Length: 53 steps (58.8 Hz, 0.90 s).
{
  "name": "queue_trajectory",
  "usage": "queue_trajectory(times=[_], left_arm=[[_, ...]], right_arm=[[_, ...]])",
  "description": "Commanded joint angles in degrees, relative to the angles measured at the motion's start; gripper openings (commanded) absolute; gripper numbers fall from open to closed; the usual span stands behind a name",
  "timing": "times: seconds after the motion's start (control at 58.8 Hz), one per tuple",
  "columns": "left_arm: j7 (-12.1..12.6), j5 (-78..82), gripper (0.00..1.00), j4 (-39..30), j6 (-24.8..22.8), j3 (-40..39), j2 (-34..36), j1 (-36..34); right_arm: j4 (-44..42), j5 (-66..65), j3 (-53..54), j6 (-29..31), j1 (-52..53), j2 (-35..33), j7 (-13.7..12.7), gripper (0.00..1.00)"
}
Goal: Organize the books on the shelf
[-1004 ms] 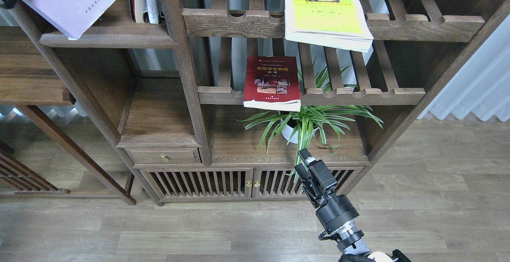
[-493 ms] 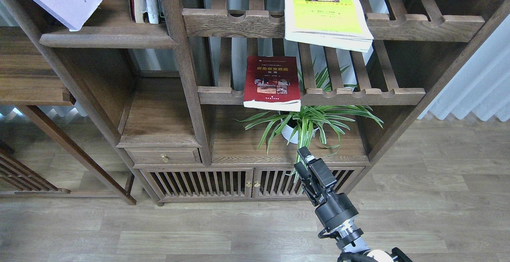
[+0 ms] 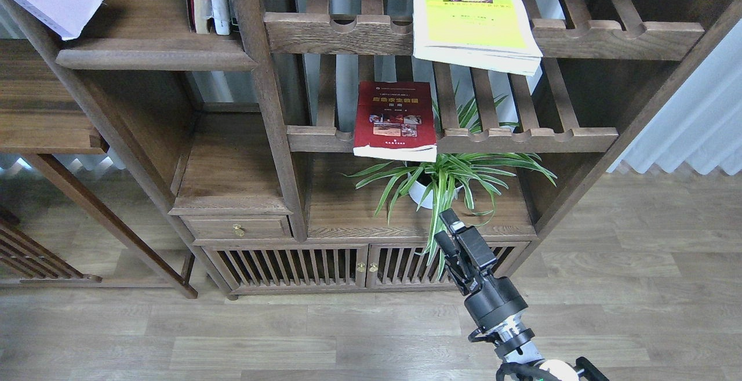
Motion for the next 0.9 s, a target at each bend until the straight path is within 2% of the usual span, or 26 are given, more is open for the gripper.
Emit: queue_trajectory(times=[0.0, 0.204, 0.374, 0.425, 0.493, 0.885], left_arm=[[1.12, -0.11, 0.08, -0.16, 2.24, 1.73, -0.01, -2.23], [1.38, -0.20, 0.08, 0.45, 10.86, 10.25, -0.80, -12.87], [1.38, -0.20, 0.08, 3.62, 13.15, 18.69, -2.91, -21.14], [1.38, -0.20, 0.08, 4.84, 16.30, 21.06, -4.92, -23.33], [1.38, -0.11, 0.08, 5.63, 17.98, 21.86, -6.42, -24.21], [0.86, 0.50, 0.08, 15.92, 18.07, 27.75, -11.61, -31.77]], right_arm=[[-0.01, 0.00, -0.13, 0.00, 0.37, 0.08, -0.09, 0.87], [0.08, 0.09, -0.22, 0.00, 0.81, 0.34, -0.09, 0.88], [0.08, 0.53, -0.13, 0.00, 1.34, 0.34, 0.00, 0.90], [0.08, 1.31, -0.04, 0.00, 1.34, 0.34, 0.00, 0.90], [-0.01, 1.58, -0.04, 0.00, 1.34, 0.26, -0.09, 0.90], [-0.01, 1.76, -0.04, 0.00, 2.74, 0.26, -0.09, 0.92]])
